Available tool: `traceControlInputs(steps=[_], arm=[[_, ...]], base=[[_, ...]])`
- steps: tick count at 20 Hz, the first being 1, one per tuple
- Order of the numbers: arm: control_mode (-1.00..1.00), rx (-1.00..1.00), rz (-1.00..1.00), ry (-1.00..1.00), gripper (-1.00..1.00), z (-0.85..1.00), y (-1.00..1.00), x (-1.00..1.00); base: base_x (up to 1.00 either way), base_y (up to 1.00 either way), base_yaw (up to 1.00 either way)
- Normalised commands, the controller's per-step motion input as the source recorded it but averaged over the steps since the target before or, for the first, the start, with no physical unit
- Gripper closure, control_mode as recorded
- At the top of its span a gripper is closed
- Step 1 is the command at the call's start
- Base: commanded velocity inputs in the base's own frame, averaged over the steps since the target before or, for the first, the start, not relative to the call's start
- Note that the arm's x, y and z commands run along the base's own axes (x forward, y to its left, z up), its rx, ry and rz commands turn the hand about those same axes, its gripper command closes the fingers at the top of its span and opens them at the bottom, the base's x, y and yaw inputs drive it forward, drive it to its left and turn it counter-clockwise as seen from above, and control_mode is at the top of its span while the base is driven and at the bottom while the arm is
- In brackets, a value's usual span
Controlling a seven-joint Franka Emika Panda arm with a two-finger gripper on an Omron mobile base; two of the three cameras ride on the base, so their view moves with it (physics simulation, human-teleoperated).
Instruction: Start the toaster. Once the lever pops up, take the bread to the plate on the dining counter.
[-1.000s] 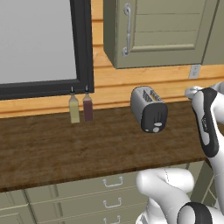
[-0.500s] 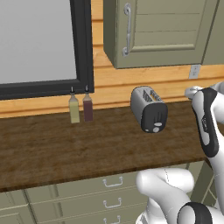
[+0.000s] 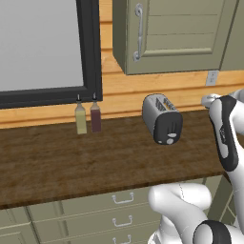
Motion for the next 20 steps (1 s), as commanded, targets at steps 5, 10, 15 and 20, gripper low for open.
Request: traceControlInputs(steps=[5, 10, 15, 20], arm=[[-1.00, 0.00, 0.00, 0.00, -1.00, 0.00, 0.00, 0.00], [-1.00, 0.00, 0.00, 0.00, -1.00, 0.00, 0.00, 0.00], [-1.00, 0.00, 0.00, 0.00, -1.00, 0.00, 0.00, 0.00], [-1.00, 0.00, 0.00, 0.00, -1.00, 0.00, 0.00, 0.00]], base=[[0.00, 0.00, 0.00], [0.00, 0.00, 0.00], [0.00, 0.00, 0.00], [0.00, 0.00, 0.00]])
